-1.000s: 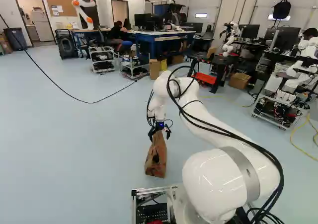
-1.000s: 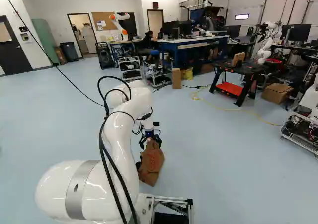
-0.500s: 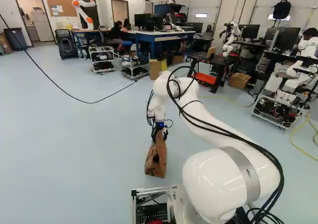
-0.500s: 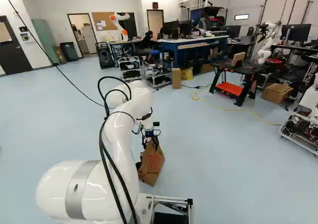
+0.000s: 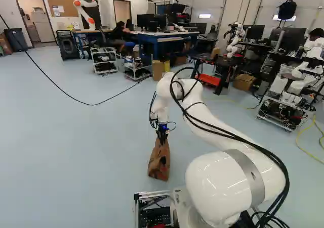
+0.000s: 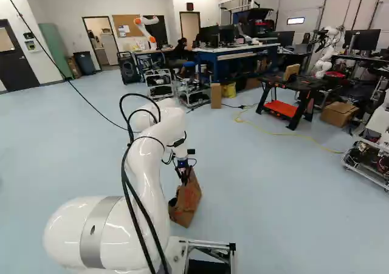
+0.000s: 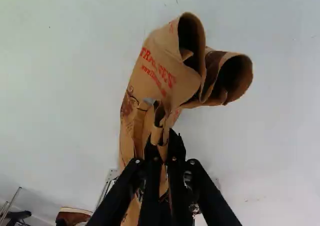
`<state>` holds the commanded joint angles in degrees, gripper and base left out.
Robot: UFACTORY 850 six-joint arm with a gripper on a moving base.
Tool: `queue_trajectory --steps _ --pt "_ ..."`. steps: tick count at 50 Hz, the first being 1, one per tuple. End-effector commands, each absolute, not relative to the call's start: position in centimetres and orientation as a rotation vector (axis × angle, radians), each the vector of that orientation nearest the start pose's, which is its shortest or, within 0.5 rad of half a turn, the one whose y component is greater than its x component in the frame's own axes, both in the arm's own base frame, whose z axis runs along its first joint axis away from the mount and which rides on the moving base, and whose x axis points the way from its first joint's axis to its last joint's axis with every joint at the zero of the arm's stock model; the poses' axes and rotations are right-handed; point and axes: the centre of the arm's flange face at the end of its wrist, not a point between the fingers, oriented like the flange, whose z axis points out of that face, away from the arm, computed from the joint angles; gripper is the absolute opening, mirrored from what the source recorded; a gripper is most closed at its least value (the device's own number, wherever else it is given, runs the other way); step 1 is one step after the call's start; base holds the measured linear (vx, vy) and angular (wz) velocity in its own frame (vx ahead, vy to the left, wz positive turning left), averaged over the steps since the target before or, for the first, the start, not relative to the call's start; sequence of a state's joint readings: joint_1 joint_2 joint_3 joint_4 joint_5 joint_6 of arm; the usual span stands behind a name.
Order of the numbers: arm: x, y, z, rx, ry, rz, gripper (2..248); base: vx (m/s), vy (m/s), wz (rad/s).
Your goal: Pick up the grocery bag from the ground
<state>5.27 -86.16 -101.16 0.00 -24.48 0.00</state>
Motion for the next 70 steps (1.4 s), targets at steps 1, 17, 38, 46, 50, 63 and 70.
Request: queue_trajectory --steps 1,17,38,46,50,63,70 --pt "62.7 5.8 -7.1 -3.135 -0.144 0.26 22 0.0 0.0 0.0" --pt "62.7 5.8 -7.1 -3.135 -0.144 0.26 22 0.0 0.0 0.0" --pt "63.1 5.8 -3.5 -3.139 -0.145 0.14 22 0.0 0.0 0.0" --pt "63.2 5.9 -1.2 -3.139 -0.146 0.055 22 0.0 0.0 0.0" --pt "63.2 5.9 -0.1 -3.139 -0.147 0.013 22 0.0 0.0 0.0" --pt "62.9 6.0 3.6 -3.133 -0.148 -0.109 22 0.0 0.0 0.0" --pt "62.7 6.0 5.7 -3.127 -0.15 -0.18 22 0.0 0.0 0.0"
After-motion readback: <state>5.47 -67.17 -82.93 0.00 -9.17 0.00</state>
